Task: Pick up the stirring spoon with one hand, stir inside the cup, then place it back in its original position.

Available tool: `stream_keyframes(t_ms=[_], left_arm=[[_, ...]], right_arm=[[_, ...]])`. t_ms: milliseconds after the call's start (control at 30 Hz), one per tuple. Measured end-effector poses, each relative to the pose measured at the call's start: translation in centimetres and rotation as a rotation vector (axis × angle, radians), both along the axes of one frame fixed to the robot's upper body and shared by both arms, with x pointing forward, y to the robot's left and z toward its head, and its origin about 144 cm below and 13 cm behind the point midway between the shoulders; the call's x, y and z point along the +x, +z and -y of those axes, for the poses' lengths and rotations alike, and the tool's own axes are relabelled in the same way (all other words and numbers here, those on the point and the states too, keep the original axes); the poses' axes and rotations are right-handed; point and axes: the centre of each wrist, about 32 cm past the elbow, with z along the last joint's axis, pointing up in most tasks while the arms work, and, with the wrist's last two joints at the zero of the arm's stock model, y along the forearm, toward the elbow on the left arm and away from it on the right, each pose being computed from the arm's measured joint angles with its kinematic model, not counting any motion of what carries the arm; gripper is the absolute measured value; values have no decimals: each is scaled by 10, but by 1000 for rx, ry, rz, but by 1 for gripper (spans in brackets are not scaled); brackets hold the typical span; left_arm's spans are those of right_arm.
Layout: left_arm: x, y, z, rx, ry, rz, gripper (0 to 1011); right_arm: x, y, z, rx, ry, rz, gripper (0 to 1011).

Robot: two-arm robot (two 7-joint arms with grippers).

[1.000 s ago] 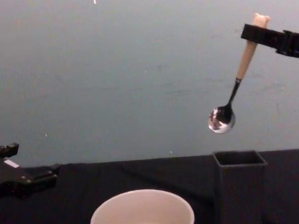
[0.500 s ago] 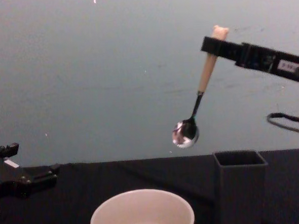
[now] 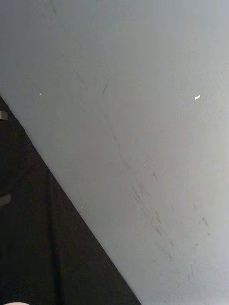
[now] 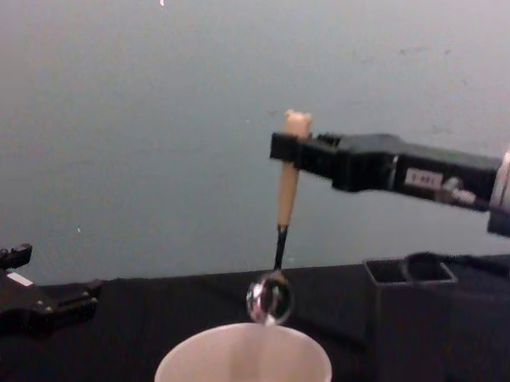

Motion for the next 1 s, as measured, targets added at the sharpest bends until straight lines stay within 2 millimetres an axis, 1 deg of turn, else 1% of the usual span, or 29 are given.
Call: stream_keyframes(t_ms=[567, 1000], left_arm=[[0, 0, 0, 0, 0, 0, 1001], [0, 0, 0, 0, 0, 0, 1001]], right_arm=[[-7, -22, -19, -153, 103, 11, 192], [-7, -32, -41, -194, 147, 3, 192]])
